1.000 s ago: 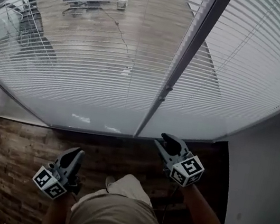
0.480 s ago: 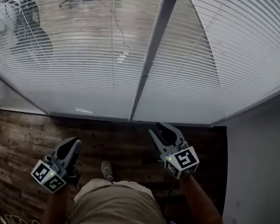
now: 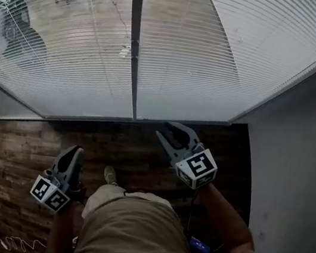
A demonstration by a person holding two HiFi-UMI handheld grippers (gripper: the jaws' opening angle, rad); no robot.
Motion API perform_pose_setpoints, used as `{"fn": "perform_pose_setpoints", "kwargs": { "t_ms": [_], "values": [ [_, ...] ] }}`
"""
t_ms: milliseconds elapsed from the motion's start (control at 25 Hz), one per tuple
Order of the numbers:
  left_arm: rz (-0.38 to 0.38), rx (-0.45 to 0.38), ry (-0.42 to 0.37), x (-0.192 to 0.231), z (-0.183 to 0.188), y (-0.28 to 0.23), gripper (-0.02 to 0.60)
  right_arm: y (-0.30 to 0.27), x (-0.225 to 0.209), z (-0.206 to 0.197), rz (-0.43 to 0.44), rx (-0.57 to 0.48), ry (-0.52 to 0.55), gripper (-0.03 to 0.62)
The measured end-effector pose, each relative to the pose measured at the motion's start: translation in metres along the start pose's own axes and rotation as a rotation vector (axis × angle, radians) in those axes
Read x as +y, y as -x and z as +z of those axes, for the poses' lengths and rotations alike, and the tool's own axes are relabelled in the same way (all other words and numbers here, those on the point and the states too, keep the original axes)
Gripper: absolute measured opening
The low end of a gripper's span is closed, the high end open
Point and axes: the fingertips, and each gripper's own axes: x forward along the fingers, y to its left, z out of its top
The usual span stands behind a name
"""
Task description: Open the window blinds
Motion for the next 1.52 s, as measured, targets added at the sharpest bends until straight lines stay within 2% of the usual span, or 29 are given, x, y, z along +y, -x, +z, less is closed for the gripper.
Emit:
{"fn": "perform_pose_setpoints", "kwargs": {
  "t_ms": [240,640,920,1040,1360,1520],
  "values": [
    [0.063,0.024,0.009,-0.038,-0.015,0.011,0.014,0.046,0.001,0.014,0.017,-0.016,0.027,0.124],
    [0.199,0.074,-0.022,-0.072,-0.072,0.052,0.014,0.096,0.024,-0.019,0.049,-0.031,-0.001,0.109],
    [0.189,0.071,-0.003,-0.078,-0.063,0.08,0.014,0.11,0.065,-0.014,0.029,-0.008,0.004,0.109],
    [0.171,0.059,0.008,-0.069,-0.071,0.097,0.014,0.11,0.086,-0.027,0.009,0.013,0.015,0.109],
    [0.149,0.05,0.003,-0.034,-0.073,0.191,0.014,0.107,0.167,-0.053,-0.071,0.088,0.04,0.109],
    [0.139,0.046,0.0,-0.005,-0.075,0.24,0.014,0.088,0.205,-0.055,-0.093,0.069,0.04,0.107]
  ]
}}
